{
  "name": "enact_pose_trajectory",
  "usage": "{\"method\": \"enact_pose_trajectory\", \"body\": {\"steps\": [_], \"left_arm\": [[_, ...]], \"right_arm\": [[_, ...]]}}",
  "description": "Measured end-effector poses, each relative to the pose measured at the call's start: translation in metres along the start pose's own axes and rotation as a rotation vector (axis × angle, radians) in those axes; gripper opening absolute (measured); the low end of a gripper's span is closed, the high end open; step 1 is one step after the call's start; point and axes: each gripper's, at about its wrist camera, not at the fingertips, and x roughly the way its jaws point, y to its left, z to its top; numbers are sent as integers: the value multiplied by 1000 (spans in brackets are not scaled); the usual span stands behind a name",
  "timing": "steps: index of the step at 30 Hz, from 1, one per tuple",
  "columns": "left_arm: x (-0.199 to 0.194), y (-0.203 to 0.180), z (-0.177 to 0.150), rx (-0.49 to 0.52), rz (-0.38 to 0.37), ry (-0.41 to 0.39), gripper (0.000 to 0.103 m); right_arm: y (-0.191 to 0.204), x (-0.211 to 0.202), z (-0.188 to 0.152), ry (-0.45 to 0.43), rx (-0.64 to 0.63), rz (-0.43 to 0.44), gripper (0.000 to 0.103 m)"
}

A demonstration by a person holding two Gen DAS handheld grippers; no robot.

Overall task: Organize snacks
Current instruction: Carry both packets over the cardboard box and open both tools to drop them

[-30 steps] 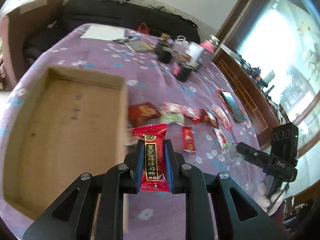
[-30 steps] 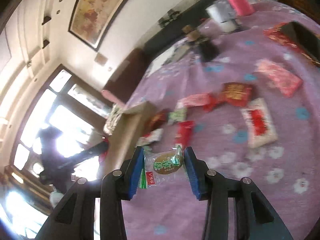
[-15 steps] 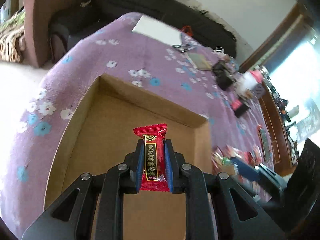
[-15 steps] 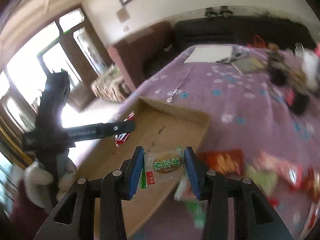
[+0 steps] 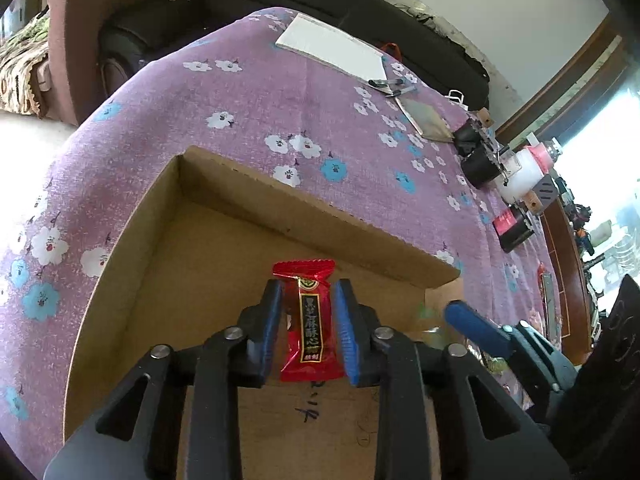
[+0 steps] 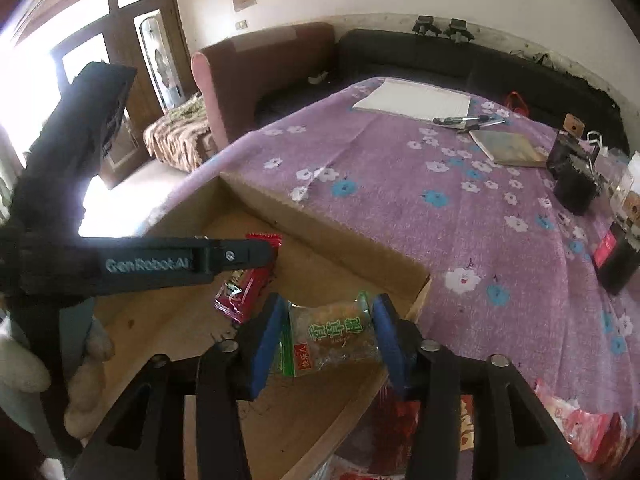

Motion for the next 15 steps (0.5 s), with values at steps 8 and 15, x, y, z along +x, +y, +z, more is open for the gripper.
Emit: {"method": "enact_pose_trajectory", "body": {"steps": [8, 15], "left_arm": [[-36, 4, -9, -29, -14, -50, 25], [-108, -4, -63, -17, -42, -129, 53]], "right_arm": [[-25, -65, 3, -105, 115, 30, 54], [-68, -95, -38, -37, 181, -50, 55]]}}
